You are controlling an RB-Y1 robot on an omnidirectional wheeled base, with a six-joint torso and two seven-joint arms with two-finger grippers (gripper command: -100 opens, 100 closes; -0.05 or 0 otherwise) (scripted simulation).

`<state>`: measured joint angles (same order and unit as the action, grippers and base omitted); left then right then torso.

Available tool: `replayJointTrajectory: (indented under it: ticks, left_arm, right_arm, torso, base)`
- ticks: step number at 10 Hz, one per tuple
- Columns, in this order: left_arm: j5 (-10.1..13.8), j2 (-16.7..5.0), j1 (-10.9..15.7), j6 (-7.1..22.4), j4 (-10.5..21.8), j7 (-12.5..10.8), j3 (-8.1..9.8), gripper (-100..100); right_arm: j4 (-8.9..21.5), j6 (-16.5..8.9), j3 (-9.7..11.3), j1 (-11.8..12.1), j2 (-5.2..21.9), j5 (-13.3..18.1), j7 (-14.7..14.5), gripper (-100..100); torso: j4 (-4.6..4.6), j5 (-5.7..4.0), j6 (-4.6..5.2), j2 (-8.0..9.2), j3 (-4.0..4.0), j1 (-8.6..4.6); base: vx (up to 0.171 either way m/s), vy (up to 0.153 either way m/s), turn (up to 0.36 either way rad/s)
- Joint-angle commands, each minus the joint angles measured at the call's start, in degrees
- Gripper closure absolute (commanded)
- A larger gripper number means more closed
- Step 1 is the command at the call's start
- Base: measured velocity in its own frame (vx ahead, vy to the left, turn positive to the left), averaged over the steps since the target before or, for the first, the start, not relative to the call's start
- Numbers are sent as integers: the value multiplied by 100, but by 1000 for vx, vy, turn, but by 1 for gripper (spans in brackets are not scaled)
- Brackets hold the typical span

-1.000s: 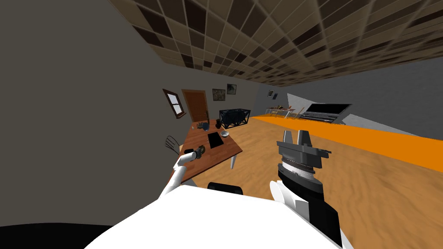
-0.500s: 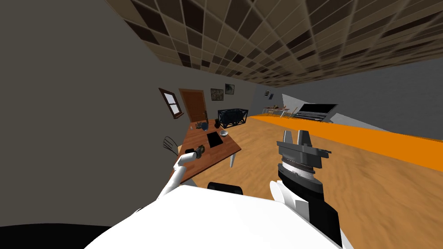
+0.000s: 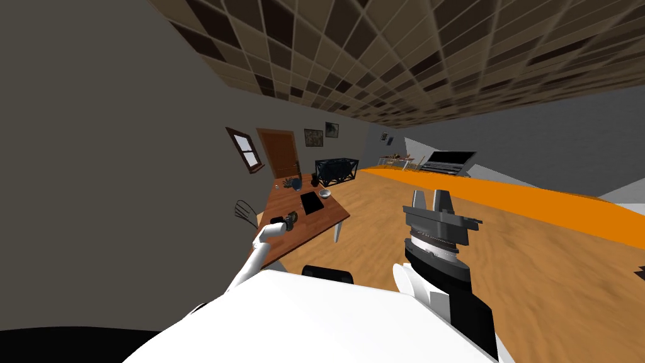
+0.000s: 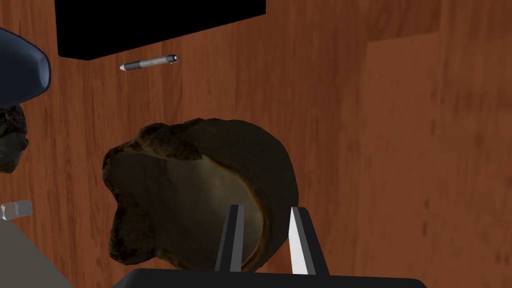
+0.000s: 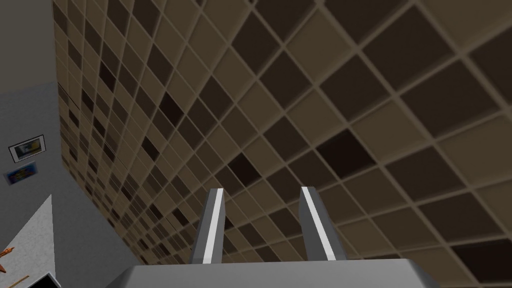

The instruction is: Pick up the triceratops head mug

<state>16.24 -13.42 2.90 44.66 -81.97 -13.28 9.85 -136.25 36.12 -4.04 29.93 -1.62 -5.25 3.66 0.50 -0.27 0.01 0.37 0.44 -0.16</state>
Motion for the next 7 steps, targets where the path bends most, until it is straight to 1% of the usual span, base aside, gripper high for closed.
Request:
replayJointTrajectory:
  ticks: [1, 2, 3, 4, 5, 7]
  left_arm:
    - [-192, -149, -63, -106, -66, -286, -266, 100]
    - [-192, -149, -63, -106, -66, -435, -266, 100]
    - [-192, -149, -63, -106, -66, -605, -266, 100]
    - [-382, -295, -129, -209, -131, -769, -531, 100]
    - [-382, -295, -129, -209, -131, -934, -531, 100]
    - [-382, -295, -129, -209, -131, -1221, -531, 100]
  right_arm:
    - [0, 0, 0, 0, 0, 0, 0, 0]
    - [0, 0, 0, -2, 0, 0, 0, 0]
    - [0, 0, 0, -1, 0, 0, 0, 0]
    - [0, 0, 0, 0, 0, 0, 0, 0]
    - [0, 0, 0, -1, 0, 0, 0, 0]
    - [0, 0, 0, 0, 0, 0, 0, 0]
  torso:
    - [0, 0, 0, 0, 0, 0]
    - [4, 1, 13, 13, 8, 2]
    - [7, -1, 6, 19, 12, 8]
    - [6, -3, -1, 12, 9, 5]
    - [8, -2, 12, 17, 12, 4]
    - [9, -7, -1, 17, 13, -1]
  base:
    - [-65, 28, -228]
    - [-74, 54, -175]
    - [-30, 29, 0]
    - [-56, 40, -222]
    - [-67, 46, -145]
    - [-24, 10, 20]
